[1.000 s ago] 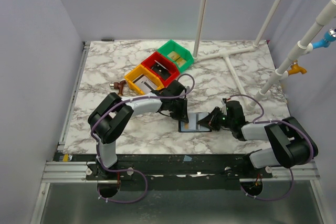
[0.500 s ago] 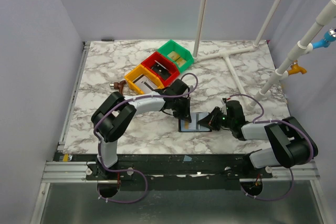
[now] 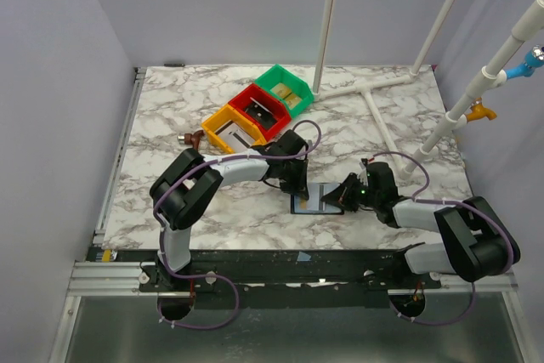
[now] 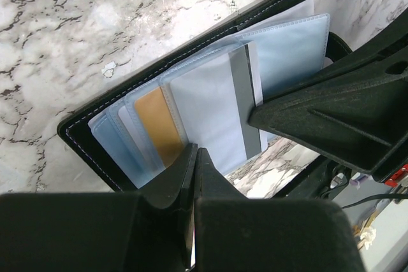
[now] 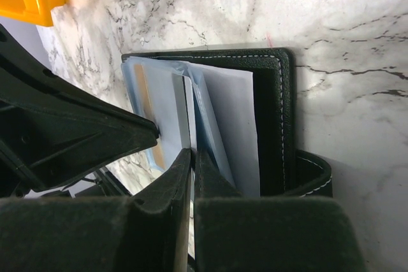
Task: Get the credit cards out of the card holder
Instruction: Remove the credit card from the card holder.
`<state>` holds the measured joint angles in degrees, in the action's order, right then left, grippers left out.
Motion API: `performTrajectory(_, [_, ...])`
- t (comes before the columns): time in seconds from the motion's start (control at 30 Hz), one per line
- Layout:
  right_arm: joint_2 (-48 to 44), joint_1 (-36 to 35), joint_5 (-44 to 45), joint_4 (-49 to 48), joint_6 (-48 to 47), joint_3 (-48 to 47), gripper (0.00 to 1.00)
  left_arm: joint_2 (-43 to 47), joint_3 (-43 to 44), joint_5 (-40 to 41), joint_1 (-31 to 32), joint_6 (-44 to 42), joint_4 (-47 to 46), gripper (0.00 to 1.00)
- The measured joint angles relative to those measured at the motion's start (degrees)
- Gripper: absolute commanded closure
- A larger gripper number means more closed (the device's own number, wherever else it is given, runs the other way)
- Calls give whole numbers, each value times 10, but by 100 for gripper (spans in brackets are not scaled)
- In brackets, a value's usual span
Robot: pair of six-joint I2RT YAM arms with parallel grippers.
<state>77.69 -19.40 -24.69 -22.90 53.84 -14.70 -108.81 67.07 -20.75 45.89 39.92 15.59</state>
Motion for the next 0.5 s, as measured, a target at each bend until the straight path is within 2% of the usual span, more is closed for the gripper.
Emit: performTrajectory(0.5, [-10,0,11,20,-13,-2,95,0,7,21,3,3,12,100])
